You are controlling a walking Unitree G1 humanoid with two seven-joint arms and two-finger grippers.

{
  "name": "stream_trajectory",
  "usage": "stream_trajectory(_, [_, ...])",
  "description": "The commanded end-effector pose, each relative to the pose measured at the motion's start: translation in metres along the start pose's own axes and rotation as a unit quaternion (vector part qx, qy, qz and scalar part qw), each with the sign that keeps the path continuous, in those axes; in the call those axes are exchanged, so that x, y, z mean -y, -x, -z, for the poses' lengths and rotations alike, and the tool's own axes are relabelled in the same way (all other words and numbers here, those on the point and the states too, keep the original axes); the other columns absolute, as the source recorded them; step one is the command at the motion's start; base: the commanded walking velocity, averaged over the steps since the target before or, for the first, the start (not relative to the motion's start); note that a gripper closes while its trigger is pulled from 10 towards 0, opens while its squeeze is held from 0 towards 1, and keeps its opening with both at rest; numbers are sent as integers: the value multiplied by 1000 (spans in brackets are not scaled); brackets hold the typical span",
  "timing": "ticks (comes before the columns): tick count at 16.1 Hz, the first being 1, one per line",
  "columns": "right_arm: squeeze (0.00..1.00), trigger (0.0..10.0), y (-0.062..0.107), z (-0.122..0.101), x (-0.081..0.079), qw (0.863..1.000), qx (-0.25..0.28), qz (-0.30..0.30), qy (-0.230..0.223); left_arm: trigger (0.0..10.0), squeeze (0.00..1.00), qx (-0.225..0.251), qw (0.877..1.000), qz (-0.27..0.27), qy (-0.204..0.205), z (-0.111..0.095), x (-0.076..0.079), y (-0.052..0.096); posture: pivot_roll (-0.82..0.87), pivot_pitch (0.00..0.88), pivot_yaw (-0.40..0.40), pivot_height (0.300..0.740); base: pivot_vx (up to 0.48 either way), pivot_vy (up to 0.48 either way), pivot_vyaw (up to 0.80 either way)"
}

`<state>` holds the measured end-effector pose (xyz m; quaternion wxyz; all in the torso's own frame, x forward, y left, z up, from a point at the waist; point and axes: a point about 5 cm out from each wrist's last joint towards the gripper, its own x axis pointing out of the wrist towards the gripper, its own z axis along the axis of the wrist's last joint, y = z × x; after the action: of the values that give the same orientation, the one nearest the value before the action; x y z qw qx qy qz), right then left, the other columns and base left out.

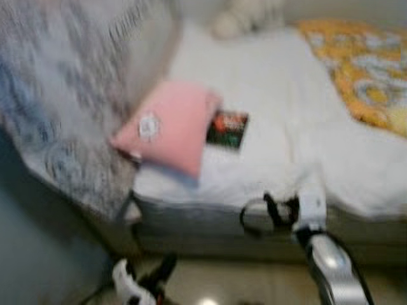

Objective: Clean up the room

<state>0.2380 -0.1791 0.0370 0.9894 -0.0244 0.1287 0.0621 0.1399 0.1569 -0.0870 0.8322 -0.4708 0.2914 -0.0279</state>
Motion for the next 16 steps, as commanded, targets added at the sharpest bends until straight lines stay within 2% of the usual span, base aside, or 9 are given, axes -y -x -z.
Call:
stream_trajectory(1, [0, 10000, 34, 9, 8, 999, -22, 4, 26, 10000, 0, 104, 961, 115, -231, -65, 243, -128, 85, 0, -32, 740, 0, 0, 0])
stream_trajectory(10, [0, 10000, 34, 9, 8, 999, -22, 4, 26, 10000, 0, 104, 961, 115, -231, -65, 243, -128, 85, 0, -32, 740, 0, 0, 0])
stream_trajectory(11, [0, 10000, -3, -7, -2, 1000, 13, -4, 0, 10000, 0, 182, 899, 111, -383, -108, 217, -110, 101, 0, 0, 740, -289, 0, 0])
stream_trajectory(12, [0, 10000, -34, -9, -19, 999, 23, -15, -40, 10000, 0, 223, 805, 74, -545, -131, 194, -88, 92, 0, 0, 740, 0, 0, 0])
stream_trajectory(13, [0, 10000, -31, 0, -21, 999, 12, -17, -45, 10000, 0, 220, 805, 55, -548, -126, 192, -89, 94, 0, 0, 740, 0, 0, 0])
stream_trajectory(16, [0, 10000, -31, 3, -19, 999, 7, -18, -41, 10000, 0, 219, 807, 58, -545, -124, 194, -91, 104, 0, 0, 740, 0, 0, 0])
